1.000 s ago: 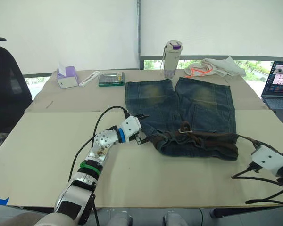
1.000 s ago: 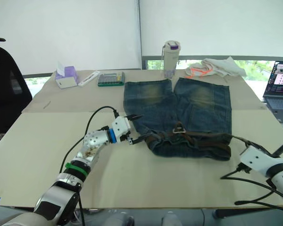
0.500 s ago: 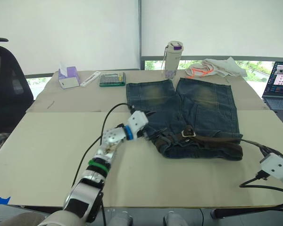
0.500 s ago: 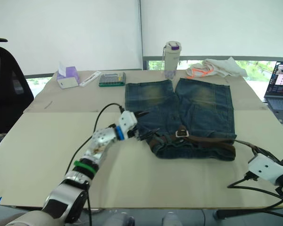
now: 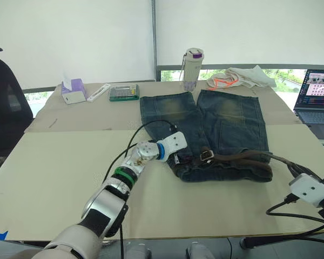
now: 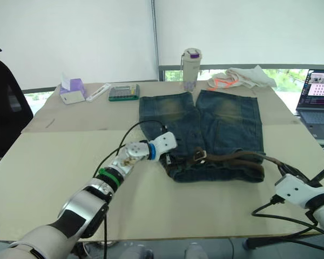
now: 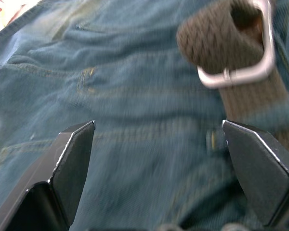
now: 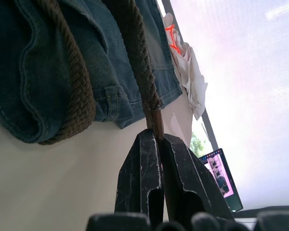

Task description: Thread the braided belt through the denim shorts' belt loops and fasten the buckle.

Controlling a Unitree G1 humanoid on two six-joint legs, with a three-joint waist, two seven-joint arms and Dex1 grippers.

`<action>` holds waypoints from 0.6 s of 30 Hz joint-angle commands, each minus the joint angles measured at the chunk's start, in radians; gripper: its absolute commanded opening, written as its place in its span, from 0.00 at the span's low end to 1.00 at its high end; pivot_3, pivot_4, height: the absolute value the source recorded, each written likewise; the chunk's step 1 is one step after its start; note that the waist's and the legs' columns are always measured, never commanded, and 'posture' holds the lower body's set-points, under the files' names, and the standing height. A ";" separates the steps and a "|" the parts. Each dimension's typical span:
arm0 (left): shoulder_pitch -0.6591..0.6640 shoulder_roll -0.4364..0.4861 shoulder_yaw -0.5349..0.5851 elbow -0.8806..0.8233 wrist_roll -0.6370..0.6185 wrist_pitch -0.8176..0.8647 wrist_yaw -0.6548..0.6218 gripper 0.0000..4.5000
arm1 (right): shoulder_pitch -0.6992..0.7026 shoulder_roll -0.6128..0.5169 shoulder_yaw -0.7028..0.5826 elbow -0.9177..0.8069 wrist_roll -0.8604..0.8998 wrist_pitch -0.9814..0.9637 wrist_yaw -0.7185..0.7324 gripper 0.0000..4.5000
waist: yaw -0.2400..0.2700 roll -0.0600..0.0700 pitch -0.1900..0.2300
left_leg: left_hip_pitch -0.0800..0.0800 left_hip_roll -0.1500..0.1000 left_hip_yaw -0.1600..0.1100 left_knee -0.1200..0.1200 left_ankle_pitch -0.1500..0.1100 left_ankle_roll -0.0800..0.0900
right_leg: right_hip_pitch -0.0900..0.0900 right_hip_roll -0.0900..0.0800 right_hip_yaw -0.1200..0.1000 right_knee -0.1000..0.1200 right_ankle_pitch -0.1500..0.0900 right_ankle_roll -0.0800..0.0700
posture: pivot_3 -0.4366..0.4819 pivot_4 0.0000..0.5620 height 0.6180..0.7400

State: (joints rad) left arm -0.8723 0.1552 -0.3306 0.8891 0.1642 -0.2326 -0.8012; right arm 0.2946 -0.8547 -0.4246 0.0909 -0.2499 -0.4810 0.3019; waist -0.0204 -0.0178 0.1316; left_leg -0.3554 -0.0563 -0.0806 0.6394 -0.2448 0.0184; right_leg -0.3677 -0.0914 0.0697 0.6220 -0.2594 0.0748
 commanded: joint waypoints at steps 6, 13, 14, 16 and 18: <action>0.187 0.126 0.006 -0.263 -0.048 0.172 -0.151 0.99 | -0.005 -0.006 -0.044 0.006 0.047 -0.022 -0.004 0.00 | -0.002 0.002 -0.001 | 0.002 0.002 -0.001 0.000 -0.001 0.001 | 0.001 0.000 0.001 0.001 0.000 -0.002 | 0.48 0.27 1.00; 0.267 0.214 0.011 -0.291 -0.041 0.207 -0.159 0.99 | -0.021 -0.026 -0.045 0.083 0.057 0.033 0.019 0.00 | 0.010 0.002 -0.002 | 0.003 0.001 -0.001 0.000 -0.001 0.001 | 0.003 -0.002 0.000 0.000 0.000 -0.002 | 0.48 0.27 1.00; 0.268 0.217 0.013 -0.287 -0.043 0.208 -0.152 0.99 | -0.024 -0.027 -0.046 0.091 0.061 0.036 0.020 0.00 | 0.010 0.003 -0.002 | 0.003 0.001 -0.002 0.000 -0.001 0.001 | 0.003 -0.002 0.000 0.000 0.000 -0.002 | 0.48 0.27 1.00; 0.266 0.218 0.015 -0.282 -0.044 0.208 -0.141 0.99 | -0.029 -0.028 -0.046 0.100 0.064 0.041 0.021 0.00 | 0.009 0.003 -0.002 | 0.003 0.001 -0.002 0.000 -0.001 0.001 | 0.004 -0.002 0.000 -0.001 0.000 -0.002 | 0.48 0.27 1.00; 0.263 0.211 0.025 -0.281 -0.056 0.200 -0.135 0.99 | -0.031 -0.029 -0.044 0.093 0.066 0.048 0.025 0.00 | 0.008 0.004 -0.002 | 0.004 0.002 -0.002 0.000 -0.001 0.001 | 0.005 -0.002 0.000 -0.001 0.000 -0.002 | 0.48 0.27 1.00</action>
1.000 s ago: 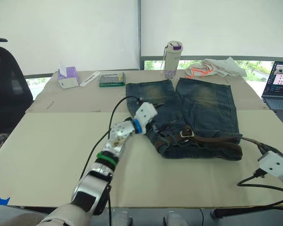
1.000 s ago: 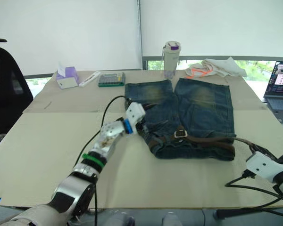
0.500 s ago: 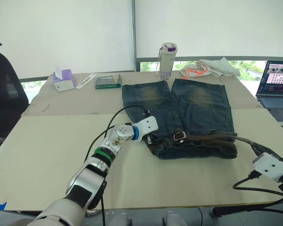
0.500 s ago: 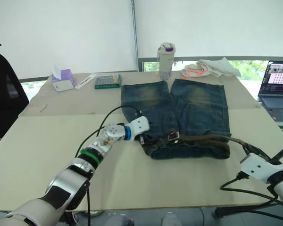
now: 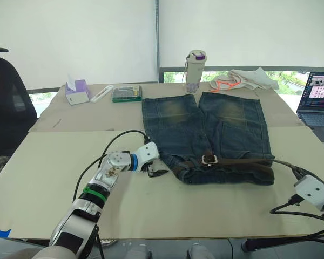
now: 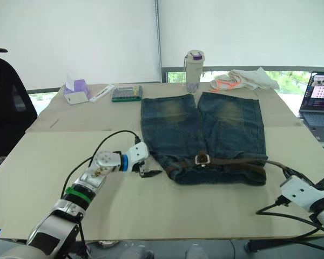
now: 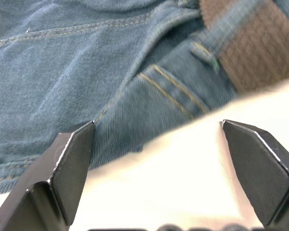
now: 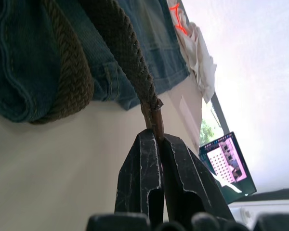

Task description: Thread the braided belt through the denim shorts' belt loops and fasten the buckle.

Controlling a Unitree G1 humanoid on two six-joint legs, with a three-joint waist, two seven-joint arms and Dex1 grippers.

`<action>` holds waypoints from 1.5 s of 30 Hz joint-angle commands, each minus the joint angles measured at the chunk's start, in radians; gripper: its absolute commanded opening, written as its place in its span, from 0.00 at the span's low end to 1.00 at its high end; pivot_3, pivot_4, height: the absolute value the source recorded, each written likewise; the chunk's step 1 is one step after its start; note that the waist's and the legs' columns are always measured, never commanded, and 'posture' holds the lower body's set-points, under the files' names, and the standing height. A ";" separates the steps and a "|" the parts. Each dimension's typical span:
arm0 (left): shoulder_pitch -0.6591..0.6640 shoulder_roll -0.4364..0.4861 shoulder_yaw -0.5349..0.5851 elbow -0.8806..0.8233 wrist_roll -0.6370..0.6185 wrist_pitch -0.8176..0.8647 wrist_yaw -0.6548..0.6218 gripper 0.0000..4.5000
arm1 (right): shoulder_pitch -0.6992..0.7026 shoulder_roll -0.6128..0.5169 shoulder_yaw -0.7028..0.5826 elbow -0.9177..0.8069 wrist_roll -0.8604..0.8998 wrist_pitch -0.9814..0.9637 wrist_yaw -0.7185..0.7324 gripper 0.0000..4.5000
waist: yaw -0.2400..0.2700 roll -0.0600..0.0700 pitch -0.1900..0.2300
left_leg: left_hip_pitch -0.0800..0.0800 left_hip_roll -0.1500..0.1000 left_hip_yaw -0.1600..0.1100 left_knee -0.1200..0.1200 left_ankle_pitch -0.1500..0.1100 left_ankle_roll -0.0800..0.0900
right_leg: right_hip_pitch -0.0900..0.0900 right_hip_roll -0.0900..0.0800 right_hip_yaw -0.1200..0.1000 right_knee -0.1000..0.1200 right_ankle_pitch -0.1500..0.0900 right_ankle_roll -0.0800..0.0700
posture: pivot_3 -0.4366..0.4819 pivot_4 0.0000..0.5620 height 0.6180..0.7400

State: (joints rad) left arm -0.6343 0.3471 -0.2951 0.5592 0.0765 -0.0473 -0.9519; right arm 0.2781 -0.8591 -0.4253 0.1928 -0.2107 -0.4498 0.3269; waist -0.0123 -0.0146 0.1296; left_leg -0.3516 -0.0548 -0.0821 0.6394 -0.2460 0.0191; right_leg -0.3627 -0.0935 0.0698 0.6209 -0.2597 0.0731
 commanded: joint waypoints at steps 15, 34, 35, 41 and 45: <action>-0.182 -0.059 0.022 0.247 -0.057 -0.212 -0.184 0.99 | -0.024 0.000 -0.014 -0.093 0.030 0.047 0.041 0.00 | 0.001 0.000 0.000 | -0.003 -0.001 0.000 0.000 -0.001 0.000 | 0.001 0.000 -0.002 -0.006 0.001 0.002 | 0.48 0.27 1.00; -0.377 -0.101 0.076 0.557 -0.041 -0.344 -0.360 0.01 | 0.005 0.023 -0.010 -0.114 0.024 0.068 0.026 0.00 | -0.003 -0.002 0.002 | -0.003 -0.002 0.001 0.000 -0.001 0.001 | 0.001 0.001 -0.002 -0.008 -0.003 0.008 | 0.48 0.27 1.00; -0.367 -0.098 0.097 0.554 -0.059 -0.359 -0.368 0.01 | 0.005 0.023 -0.009 -0.113 0.023 0.075 0.028 0.00 | -0.003 -0.002 0.002 | -0.003 -0.001 0.000 0.000 -0.001 0.001 | 0.001 0.001 -0.002 -0.008 -0.003 0.008 | 0.48 0.27 1.00; -0.290 -0.059 0.187 0.529 -0.129 -0.484 -0.401 0.01 | -0.002 0.020 0.007 -0.108 0.013 0.152 0.040 0.00 | -0.005 -0.002 0.002 | -0.003 -0.001 0.000 0.000 -0.001 0.001 | 0.000 0.001 -0.002 -0.007 -0.002 0.006 | 0.48 0.27 1.00; -0.221 -0.034 0.223 0.503 -0.155 -0.539 -0.396 0.01 | -0.003 0.020 0.021 -0.111 0.014 0.213 0.051 0.00 | -0.005 -0.002 0.001 | -0.003 0.000 -0.001 0.000 -0.001 0.001 | -0.001 0.001 -0.001 -0.007 0.001 0.001 | 0.48 0.27 1.00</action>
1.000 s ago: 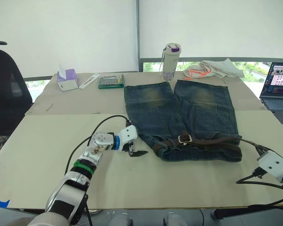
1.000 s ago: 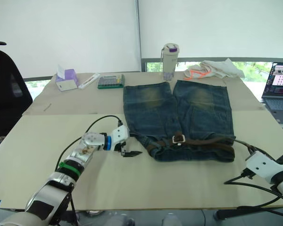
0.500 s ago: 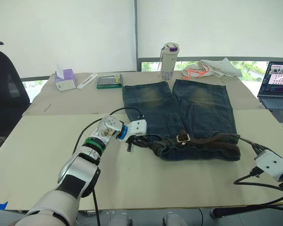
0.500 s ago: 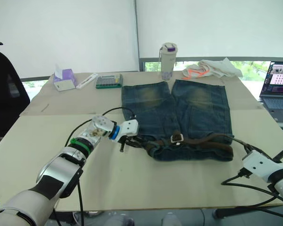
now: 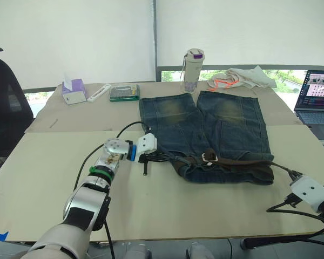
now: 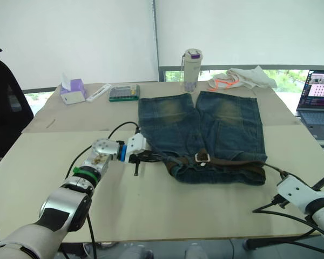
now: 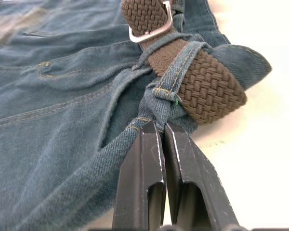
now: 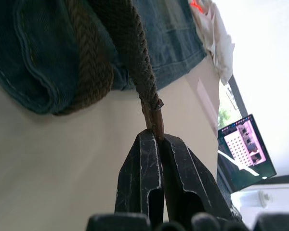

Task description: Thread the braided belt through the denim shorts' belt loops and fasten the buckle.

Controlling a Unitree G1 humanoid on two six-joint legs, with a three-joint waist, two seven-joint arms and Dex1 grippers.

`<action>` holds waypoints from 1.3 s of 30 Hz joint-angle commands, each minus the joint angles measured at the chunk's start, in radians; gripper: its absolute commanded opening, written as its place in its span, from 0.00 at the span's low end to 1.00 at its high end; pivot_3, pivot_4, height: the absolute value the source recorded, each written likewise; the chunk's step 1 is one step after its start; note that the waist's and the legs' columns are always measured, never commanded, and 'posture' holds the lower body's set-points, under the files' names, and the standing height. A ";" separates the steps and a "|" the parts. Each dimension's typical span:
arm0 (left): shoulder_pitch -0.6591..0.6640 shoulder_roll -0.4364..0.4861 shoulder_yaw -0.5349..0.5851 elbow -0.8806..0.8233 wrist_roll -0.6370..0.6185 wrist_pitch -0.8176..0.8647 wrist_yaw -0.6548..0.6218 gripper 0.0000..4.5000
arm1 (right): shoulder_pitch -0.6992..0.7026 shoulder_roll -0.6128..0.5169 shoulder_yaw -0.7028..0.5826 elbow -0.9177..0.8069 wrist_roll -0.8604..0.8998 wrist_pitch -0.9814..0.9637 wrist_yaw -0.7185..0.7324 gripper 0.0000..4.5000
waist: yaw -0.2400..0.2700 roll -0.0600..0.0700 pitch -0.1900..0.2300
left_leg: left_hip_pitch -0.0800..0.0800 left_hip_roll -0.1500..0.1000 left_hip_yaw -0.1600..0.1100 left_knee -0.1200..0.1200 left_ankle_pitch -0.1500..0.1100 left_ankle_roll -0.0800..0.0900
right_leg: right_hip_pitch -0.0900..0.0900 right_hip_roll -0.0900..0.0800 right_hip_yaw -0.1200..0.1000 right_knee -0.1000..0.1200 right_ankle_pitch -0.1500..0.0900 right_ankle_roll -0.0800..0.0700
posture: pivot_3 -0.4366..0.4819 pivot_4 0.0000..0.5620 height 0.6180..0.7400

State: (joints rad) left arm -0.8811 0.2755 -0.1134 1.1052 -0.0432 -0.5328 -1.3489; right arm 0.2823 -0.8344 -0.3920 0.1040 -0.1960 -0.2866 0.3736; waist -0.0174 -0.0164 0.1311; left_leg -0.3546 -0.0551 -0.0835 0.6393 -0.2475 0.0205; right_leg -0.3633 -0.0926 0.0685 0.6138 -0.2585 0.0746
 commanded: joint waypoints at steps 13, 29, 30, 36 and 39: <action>0.182 0.067 0.079 -0.061 -0.030 -0.223 0.175 0.01 | -0.044 -0.007 0.037 0.005 0.004 0.111 0.023 0.00 | 0.000 0.000 0.000 | 0.000 0.000 -0.003 0.000 0.000 0.000 | -0.002 0.000 0.000 0.001 0.000 0.000 | 0.48 0.27 1.00; 0.183 0.057 0.081 -0.082 -0.040 -0.199 0.264 0.00 | -0.069 0.016 0.028 0.034 0.053 0.103 -0.002 0.99 | -0.002 -0.002 0.001 | 0.000 0.000 -0.002 0.000 0.000 0.000 | -0.002 0.002 0.000 0.001 0.001 -0.001 | 0.48 0.27 1.00; 0.190 0.057 0.078 -0.095 -0.046 -0.178 0.242 0.00 | -0.074 0.028 0.016 0.022 0.096 0.101 0.016 0.99 | -0.001 -0.002 0.001 | 0.000 0.000 -0.002 0.000 0.000 0.000 | -0.002 0.002 0.000 0.001 0.001 -0.001 | 0.48 0.27 1.00; 0.250 0.082 0.059 -0.269 -0.139 0.119 0.034 0.22 | -0.104 0.112 -0.035 -0.101 0.430 0.162 0.203 1.00 | -0.002 0.002 0.001 | 0.000 0.001 -0.003 0.000 0.000 0.000 | -0.002 0.000 0.001 0.002 0.001 -0.001 | 0.48 0.27 1.00; 0.284 0.104 0.066 -0.368 -0.173 0.214 -0.002 0.45 | -0.096 0.116 -0.041 -0.112 0.515 0.215 0.271 1.00 | 0.000 0.003 0.000 | 0.000 0.002 -0.003 0.000 0.000 0.000 | -0.002 0.001 0.001 0.002 0.001 -0.001 | 0.48 0.27 1.00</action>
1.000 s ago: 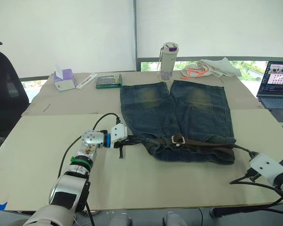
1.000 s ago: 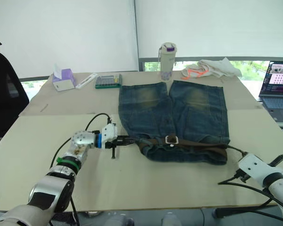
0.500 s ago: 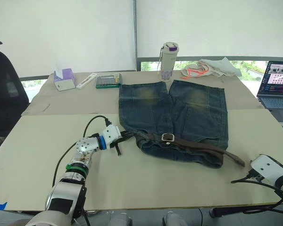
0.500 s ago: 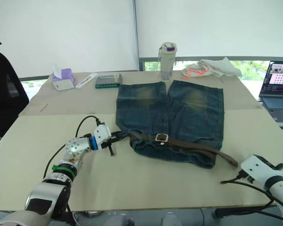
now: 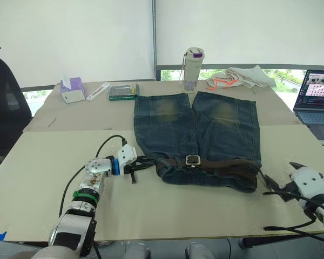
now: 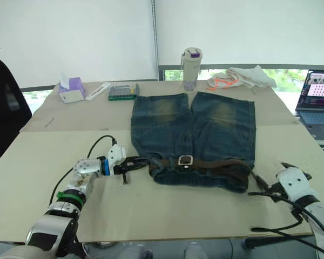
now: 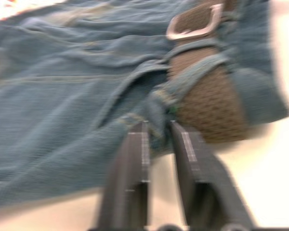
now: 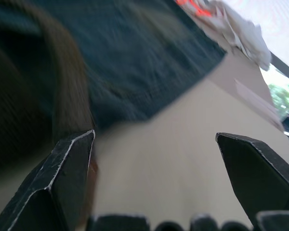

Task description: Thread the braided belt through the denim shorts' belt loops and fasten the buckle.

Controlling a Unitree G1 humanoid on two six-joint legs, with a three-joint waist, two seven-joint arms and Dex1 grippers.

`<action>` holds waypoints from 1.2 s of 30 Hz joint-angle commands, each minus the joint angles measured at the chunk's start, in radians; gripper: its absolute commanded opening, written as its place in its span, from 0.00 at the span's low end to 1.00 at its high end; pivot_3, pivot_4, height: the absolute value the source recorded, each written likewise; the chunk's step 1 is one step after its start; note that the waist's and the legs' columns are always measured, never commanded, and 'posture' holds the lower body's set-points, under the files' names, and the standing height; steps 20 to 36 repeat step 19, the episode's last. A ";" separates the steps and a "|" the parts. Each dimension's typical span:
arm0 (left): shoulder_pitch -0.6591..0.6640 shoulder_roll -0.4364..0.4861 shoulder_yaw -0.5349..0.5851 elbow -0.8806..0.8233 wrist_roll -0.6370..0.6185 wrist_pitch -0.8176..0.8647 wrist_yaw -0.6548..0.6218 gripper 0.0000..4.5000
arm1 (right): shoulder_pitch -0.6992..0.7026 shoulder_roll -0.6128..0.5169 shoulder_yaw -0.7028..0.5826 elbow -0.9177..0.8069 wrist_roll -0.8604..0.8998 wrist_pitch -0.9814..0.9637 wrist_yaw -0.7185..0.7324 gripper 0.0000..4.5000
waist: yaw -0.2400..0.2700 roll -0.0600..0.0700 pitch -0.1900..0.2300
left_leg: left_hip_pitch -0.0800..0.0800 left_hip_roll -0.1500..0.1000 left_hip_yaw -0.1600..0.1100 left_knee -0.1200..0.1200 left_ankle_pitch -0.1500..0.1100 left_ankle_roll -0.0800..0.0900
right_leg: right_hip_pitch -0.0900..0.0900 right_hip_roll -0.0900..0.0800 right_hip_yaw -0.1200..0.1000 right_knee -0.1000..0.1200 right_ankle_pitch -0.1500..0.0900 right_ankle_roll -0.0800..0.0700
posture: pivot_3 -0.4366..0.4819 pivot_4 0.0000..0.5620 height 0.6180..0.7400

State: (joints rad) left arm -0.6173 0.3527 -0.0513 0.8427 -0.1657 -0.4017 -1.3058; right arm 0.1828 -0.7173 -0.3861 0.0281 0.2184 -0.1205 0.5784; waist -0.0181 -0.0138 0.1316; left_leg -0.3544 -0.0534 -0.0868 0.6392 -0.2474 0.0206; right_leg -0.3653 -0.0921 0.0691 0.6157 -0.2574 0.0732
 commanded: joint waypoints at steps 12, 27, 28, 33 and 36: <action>0.358 0.176 0.059 -0.703 -0.089 0.472 0.180 0.99 | 0.121 -0.089 -0.121 0.059 0.307 0.131 0.479 1.00 | 0.002 0.004 -0.001 | 0.000 0.001 -0.002 -0.002 0.000 0.000 | 0.001 -0.002 0.000 -0.002 0.000 -0.001 | 0.48 0.27 1.00; 0.488 0.221 0.077 -0.785 -0.081 0.466 0.257 0.99 | 0.099 -0.126 -0.111 0.195 0.249 0.069 0.572 1.00 | 0.006 0.004 0.000 | 0.000 0.003 0.000 -0.002 -0.001 -0.001 | 0.000 -0.002 0.000 -0.003 0.000 -0.001 | 0.48 0.27 1.00; 0.488 0.221 0.077 -0.785 -0.081 0.466 0.257 0.99 | 0.099 -0.126 -0.111 0.195 0.249 0.069 0.572 1.00 | 0.006 0.004 0.000 | 0.000 0.003 0.000 -0.002 -0.001 -0.001 | 0.000 -0.002 0.000 -0.003 0.000 -0.001 | 0.48 0.27 1.00; 0.488 0.221 0.077 -0.785 -0.081 0.466 0.257 0.99 | 0.099 -0.126 -0.111 0.195 0.249 0.069 0.572 1.00 | 0.006 0.004 0.000 | 0.000 0.003 0.000 -0.002 -0.001 -0.001 | 0.000 -0.002 0.000 -0.003 0.000 -0.001 | 0.48 0.27 1.00; 0.488 0.221 0.077 -0.785 -0.081 0.466 0.257 0.99 | 0.099 -0.126 -0.111 0.195 0.249 0.069 0.572 1.00 | 0.006 0.004 0.000 | 0.000 0.003 0.000 -0.002 -0.001 -0.001 | 0.000 -0.002 0.000 -0.003 0.000 -0.001 | 0.48 0.27 1.00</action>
